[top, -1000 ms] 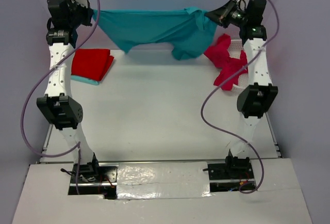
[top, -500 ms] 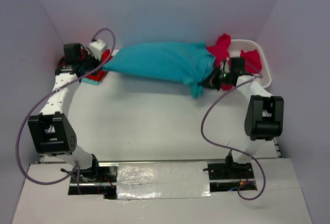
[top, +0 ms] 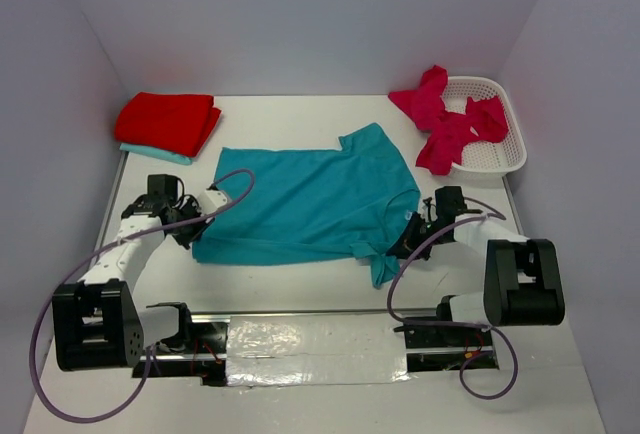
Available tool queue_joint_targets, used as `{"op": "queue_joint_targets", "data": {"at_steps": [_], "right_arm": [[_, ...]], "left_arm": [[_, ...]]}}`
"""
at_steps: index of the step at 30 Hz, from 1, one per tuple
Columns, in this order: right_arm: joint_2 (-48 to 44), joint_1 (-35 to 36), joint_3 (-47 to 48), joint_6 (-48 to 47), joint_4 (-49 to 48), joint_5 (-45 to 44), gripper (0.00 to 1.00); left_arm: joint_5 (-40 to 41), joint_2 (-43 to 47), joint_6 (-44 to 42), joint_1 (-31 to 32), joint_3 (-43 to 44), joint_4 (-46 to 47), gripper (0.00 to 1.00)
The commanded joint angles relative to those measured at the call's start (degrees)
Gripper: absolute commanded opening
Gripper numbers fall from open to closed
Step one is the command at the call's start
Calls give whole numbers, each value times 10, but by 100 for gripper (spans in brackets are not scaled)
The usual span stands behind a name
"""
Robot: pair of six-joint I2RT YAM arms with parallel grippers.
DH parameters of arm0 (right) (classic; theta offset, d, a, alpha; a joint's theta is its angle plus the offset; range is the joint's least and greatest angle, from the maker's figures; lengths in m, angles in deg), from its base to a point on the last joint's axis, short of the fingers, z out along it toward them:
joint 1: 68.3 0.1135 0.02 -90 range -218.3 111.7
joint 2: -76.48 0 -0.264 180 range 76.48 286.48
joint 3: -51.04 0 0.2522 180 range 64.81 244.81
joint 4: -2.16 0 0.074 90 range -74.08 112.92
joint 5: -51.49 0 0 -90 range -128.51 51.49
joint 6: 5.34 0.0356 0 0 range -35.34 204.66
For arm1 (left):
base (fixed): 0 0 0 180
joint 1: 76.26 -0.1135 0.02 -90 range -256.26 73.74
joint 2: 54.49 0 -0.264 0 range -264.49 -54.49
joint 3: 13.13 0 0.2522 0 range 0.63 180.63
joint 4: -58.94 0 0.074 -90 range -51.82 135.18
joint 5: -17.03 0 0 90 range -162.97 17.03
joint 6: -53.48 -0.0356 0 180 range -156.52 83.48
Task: Fold and stack the t-shirts
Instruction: Flatten out the tshirt
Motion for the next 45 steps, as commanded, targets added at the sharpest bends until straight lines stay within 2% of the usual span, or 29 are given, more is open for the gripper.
{"op": "queue_joint_targets", "data": {"at_steps": [1, 3, 4, 6, 9, 11, 13, 14, 15, 16, 17, 20, 23, 25, 27, 28, 29, 30, 31, 33, 34, 37, 38, 39, 40, 41, 43, 44, 45], "right_arm": [[0, -2, 26, -20, -5, -66, 16], [-14, -2, 13, -19, 2, -60, 33], [-23, -2, 1, -19, 15, -75, 51], [-56, -3, 4, -21, 40, -106, 77], [-105, -4, 64, -6, 84, -156, 88], [-159, 1, 98, 8, 115, -201, 88], [-220, 10, 126, 12, 158, -242, 78], [-238, 10, 126, 12, 173, -245, 72], [-253, 27, 115, 16, 198, -245, 55], [-275, 41, 103, 24, 210, -241, 47], [-283, 50, 86, 32, 219, -225, 45], [-307, 104, 1, 87, 215, -205, 55], [-289, 129, -65, 140, 142, -201, 66], [-236, 126, -33, 136, 99, -245, 67], [-195, 125, 61, 113, 93, -280, 62], [-158, 124, 91, 86, 92, -303, 61], [-121, 124, 148, 69, 101, -322, 60], [-104, 124, 179, 54, 111, -322, 60], [-85, 124, 204, 21, 118, -342, 61], [-29, 122, 275, -10, 127, -363, 62], [-5, 124, 321, -42, 126, -360, 63], [112, 126, 433, -90, 150, -326, 63], [174, 126, 458, -95, 155, -324, 63], [201, 128, 481, -100, 158, -325, 61], [230, 128, 522, -103, 160, -328, 56], [283, 128, 539, -110, 164, -328, 53], [332, 129, 593, -110, 175, -337, 49], [379, 131, 609, -111, 185, -338, 49], [399, 131, 625, -110, 193, -340, 49]], "left_arm": [[30, 20, -31, -3, 1, 19, 0], [40, 26, -32, -3, -2, 20, 0], [45, 30, -34, -4, -6, 17, 0], [44, 33, -36, -3, -8, 3, 0], [21, 40, -29, -2, -3, -30, 0], [15, 45, -17, -1, 0, -40, 0], [25, 47, -11, 2, 3, -41, 0], [29, 47, -11, 2, 2, -41, 0], [31, 50, -14, 3, 3, -42, 0], [35, 53, -16, 4, 2, -42, 0], [41, 55, -16, 5, 1, -42, 0], [57, 69, -19, 16, -7, -39, 0], [73, 75, -17, 20, -20, -32, 0], [73, 73, -12, 23, -23, -35, 0], [70, 74, -15, 28, -24, -43, 2], [68, 75, -23, 29, -24, -49, 17], [66, 81, -44, 29, -23, -72, 43], [66, 85, -44, 29, -23, -88, 43], [80, 91, -78, 30, -22, -106, 72], [129, 122, -138, 30, -16, -159, 93], [149, 135, -162, 30, -6, -172, 99], [173, 168, -193, 26, 66, -127, 99], [159, 140, -177, 24, 95, -69, 99], [139, 113, -102, 24, 122, -38, 99], [86, 81, -55, 24, 194, -21, 95], [50, -3, 38, 24, 239, -35, 80], [-12, -109, 115, 31, 369, -80, 65], [4, -210, 186, 50, 403, -91, 58], [33, -251, 213, 68, 422, -74, 57]]}}
